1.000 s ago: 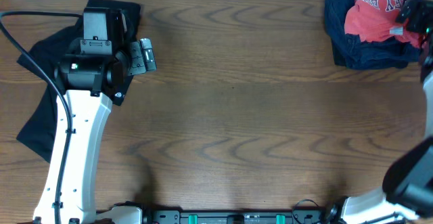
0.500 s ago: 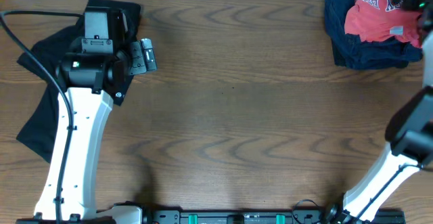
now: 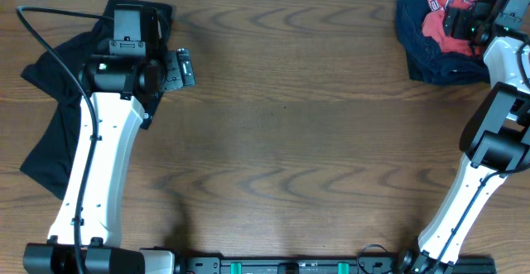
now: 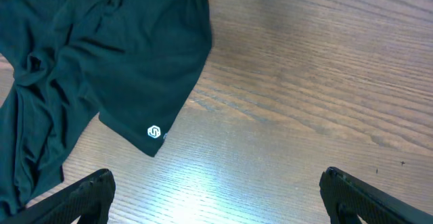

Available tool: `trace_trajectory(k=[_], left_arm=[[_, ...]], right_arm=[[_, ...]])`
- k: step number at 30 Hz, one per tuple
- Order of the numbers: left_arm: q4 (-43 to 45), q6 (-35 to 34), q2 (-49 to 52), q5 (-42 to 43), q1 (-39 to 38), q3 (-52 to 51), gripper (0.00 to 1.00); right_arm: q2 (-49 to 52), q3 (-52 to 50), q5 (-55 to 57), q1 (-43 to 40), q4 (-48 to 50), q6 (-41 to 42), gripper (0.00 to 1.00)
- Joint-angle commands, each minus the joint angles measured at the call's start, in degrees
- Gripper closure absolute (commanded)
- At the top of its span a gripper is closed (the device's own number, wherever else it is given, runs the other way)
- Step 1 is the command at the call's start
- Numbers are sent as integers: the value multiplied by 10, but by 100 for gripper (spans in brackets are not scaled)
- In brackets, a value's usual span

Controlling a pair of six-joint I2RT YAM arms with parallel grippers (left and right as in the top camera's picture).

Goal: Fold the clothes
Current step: 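Open the right gripper and lift it off the stacked shirt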

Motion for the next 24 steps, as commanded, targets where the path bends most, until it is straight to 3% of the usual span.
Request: trace_trajectory(k=[1, 10, 24], left_arm=[[-2, -3, 1, -3, 3, 8, 2], [-6, -3, 1, -3, 3, 8, 2], [-11, -3, 1, -3, 3, 8, 2]], right_arm=[[18, -24, -5, 9, -20, 29, 1], [-188, -24, -5, 5, -48, 23, 1], [-478, -24, -5, 11, -245, 23, 1]])
